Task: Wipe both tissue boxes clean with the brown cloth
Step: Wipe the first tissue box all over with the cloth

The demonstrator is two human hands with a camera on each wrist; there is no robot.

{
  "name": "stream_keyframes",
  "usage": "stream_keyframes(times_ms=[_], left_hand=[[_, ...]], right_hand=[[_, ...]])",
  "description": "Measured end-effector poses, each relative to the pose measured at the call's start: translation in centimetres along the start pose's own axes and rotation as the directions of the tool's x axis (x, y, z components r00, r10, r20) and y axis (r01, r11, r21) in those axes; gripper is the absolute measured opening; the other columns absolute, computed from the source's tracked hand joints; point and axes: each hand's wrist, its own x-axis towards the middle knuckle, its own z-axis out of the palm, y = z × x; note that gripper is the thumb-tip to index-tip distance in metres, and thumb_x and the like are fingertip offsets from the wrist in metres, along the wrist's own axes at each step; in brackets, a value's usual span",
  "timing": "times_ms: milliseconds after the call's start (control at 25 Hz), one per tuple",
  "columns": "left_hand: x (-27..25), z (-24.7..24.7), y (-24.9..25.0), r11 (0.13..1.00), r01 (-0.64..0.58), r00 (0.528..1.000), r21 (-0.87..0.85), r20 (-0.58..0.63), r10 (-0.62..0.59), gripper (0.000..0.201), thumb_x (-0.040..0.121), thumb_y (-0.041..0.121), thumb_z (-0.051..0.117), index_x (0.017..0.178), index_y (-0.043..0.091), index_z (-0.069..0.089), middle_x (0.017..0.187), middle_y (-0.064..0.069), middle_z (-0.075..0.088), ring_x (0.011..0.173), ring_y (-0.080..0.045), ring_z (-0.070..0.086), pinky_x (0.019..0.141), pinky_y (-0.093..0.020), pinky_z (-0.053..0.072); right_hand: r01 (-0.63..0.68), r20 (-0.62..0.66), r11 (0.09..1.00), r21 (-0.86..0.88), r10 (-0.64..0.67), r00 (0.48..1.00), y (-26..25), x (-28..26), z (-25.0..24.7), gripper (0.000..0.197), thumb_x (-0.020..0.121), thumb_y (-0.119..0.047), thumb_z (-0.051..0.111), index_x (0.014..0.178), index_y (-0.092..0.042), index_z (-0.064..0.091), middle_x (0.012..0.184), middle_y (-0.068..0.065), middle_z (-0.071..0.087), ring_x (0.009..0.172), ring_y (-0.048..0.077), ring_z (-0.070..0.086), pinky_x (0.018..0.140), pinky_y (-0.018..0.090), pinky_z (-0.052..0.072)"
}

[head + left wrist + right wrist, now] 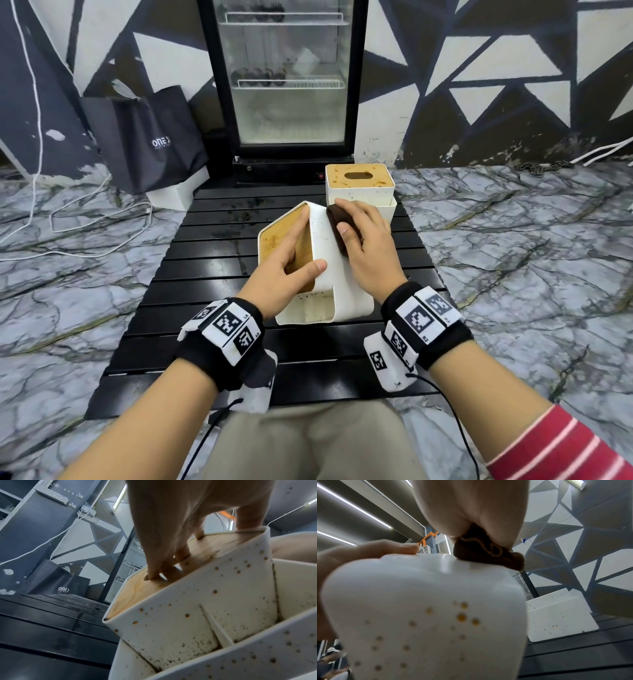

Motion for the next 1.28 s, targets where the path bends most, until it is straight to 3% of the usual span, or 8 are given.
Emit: stream_keyframes(times_ms=[240,360,720,880,1040,1120,1200,1280], left_hand=[[0.4,-0.5,-0.1,1.0,-0.016,0.999,-0.016,0.048,0.016,0.084,0.072,0.057,0.063,0.14,0.057,0.014,0.147,0.011,0.038,0.134,-0.014,0.04,0.112,-0.044,0.034],[0.4,-0.3,0.0,0.999,-0.034,0.998,-0.007,0.06,0.034,0.085,0.073,0.057,0.063,0.142,0.055,0.013,0.151,0.015,0.031,0.138,-0.012,0.033,0.115,-0.044,0.028],[0.4,0.0,0.8,0.999,-0.035,0.997,0.039,0.072,0.032,0.083,0.078,0.051,0.062,0.144,0.05,0.011,0.152,0.015,0.029,0.139,-0.01,0.032,0.116,-0.04,0.026],[0.5,0.6,1.3,0.998,-0.028,0.999,0.055,0.039,0.026,0.079,0.087,0.034,0.063,0.144,0.047,0.01,0.149,-0.002,0.038,0.137,-0.026,0.033,0.114,-0.041,0.028],[0.4,0.2,1.2,0.999,-0.008,0.998,0.031,0.057,0.006,0.079,0.078,0.051,0.062,0.139,0.058,0.012,0.147,0.0,0.04,0.137,-0.022,0.036,0.113,-0.044,0.031],[0.3,0.1,1.3,1.0,-0.003,0.999,0.019,0.049,0.002,0.077,0.079,0.048,0.062,0.137,0.06,0.013,0.148,-0.001,0.039,0.137,-0.023,0.036,0.113,-0.044,0.031],[0.4,0.0,1.5,0.999,-0.006,1.0,0.032,0.031,0.005,0.077,0.085,0.039,0.062,0.14,0.055,0.011,0.148,-0.01,0.037,0.135,-0.029,0.034,0.112,-0.04,0.033],[0.4,0.1,1.6,1.0,-0.008,1.0,0.024,0.028,0.007,0.077,0.089,0.028,0.061,0.144,0.046,0.011,0.145,-0.022,0.035,0.126,-0.025,0.035,0.098,-0.028,0.042]], right_hand=[[0.007,0.023,0.999,0.033,-0.007,1.0,-0.9,-2.9,0.5,0.041,0.09,-0.029,0.039,0.129,-0.023,0.048,0.129,-0.001,0.047,0.119,0.019,0.034,0.102,0.024,0.022],[0.066,0.018,0.996,0.059,-0.067,0.998,-1.4,-2.4,0.6,0.039,0.09,-0.025,0.041,0.128,-0.022,0.05,0.126,-0.001,0.049,0.118,0.021,0.037,0.101,0.023,0.024],[0.082,0.017,0.994,0.071,-0.083,0.996,-1.5,-2.7,0.3,0.038,0.09,-0.023,0.041,0.127,-0.021,0.051,0.12,-0.011,0.044,0.116,0.018,0.039,0.099,0.023,0.025],[0.044,0.016,0.997,0.06,-0.045,0.999,-1.2,-1.2,-0.1,0.039,0.09,-0.024,0.04,0.128,-0.022,0.05,0.125,-0.002,0.049,0.116,0.019,0.04,0.1,0.026,0.028],[0.078,0.028,0.993,0.084,-0.081,0.996,-1.3,-2.7,0.2,0.038,0.09,-0.022,0.042,0.127,-0.022,0.051,0.121,-0.01,0.045,0.118,0.017,0.038,0.101,0.023,0.026],[0.088,0.034,0.992,0.094,-0.092,0.995,-1.4,-2.8,0.2,0.037,0.09,-0.022,0.042,0.126,-0.022,0.051,0.119,-0.012,0.044,0.118,0.017,0.038,0.101,0.023,0.026],[0.089,0.035,0.991,0.101,-0.092,0.995,-1.5,-1.7,0.3,0.037,0.09,-0.022,0.041,0.125,-0.021,0.052,0.119,-0.011,0.045,0.118,0.02,0.04,0.101,0.026,0.028],[0.068,0.053,0.993,0.093,-0.073,0.996,-1.4,-0.5,0.2,0.038,0.089,-0.024,0.04,0.126,-0.021,0.051,0.122,-0.004,0.048,0.117,0.021,0.04,0.1,0.027,0.028]])
